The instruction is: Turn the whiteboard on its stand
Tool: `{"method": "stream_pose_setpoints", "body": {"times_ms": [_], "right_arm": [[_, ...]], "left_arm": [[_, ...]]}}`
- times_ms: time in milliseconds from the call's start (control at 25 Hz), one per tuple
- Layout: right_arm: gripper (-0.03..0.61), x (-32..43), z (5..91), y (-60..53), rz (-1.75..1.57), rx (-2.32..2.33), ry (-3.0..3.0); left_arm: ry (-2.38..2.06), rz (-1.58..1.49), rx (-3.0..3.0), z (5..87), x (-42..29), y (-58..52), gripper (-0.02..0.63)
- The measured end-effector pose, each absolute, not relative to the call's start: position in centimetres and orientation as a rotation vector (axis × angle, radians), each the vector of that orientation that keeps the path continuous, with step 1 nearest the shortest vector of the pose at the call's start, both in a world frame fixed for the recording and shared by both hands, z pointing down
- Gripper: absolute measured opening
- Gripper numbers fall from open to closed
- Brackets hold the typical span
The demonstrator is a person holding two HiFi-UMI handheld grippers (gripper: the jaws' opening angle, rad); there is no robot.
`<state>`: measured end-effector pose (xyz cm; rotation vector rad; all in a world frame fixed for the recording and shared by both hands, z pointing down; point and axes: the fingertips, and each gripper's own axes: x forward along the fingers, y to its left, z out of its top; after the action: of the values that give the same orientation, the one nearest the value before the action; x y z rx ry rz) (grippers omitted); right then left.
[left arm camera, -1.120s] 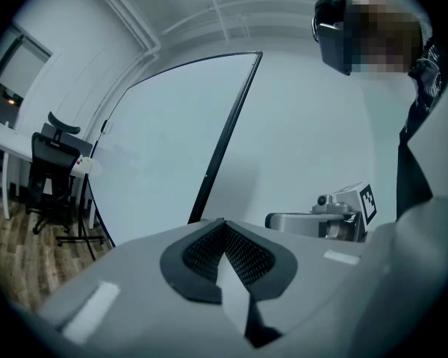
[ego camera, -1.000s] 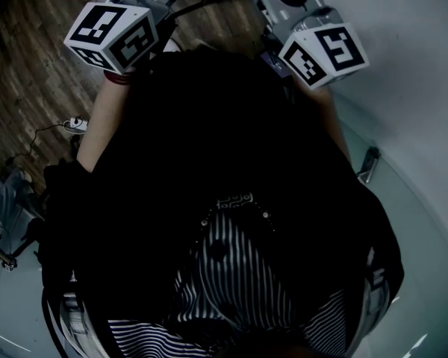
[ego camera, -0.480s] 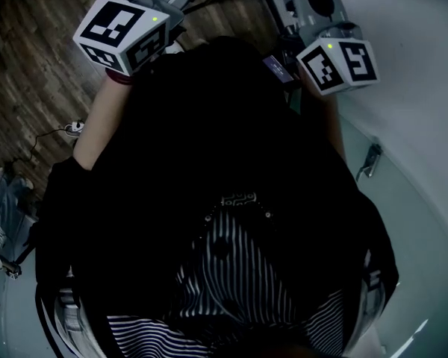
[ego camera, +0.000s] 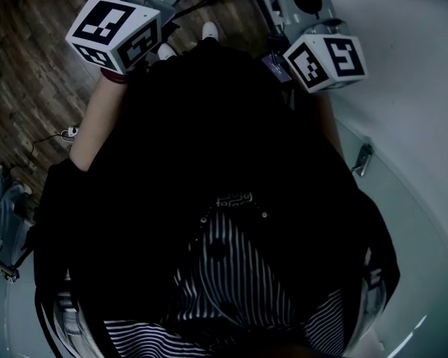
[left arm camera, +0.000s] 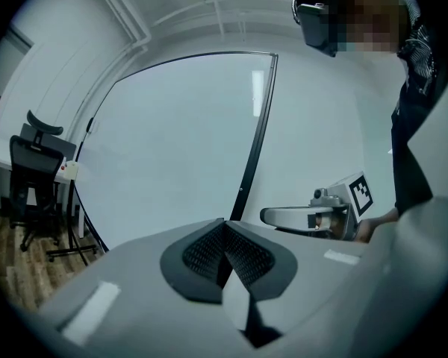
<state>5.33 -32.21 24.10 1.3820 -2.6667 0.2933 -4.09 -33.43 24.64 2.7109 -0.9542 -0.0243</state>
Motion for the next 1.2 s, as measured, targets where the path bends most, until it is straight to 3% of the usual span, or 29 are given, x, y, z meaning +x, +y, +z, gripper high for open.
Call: {"method": "stream_pose_setpoints", "body": {"times_ms": [960, 1200], "right_arm": [[0.207, 3.6, 23.5, -36.3, 0.283, 1.279, -2.671], [0.212, 2.4, 23.4, -38.5, 0.279, 1.221, -2.686]], "left_arm": [[-1.058, -0.096, 2.665, 23.7, -5.7, -35.0, 0.0], [-1.109, -0.102, 2.644, 23.6, -6.6, -36.4, 0.0]]}}
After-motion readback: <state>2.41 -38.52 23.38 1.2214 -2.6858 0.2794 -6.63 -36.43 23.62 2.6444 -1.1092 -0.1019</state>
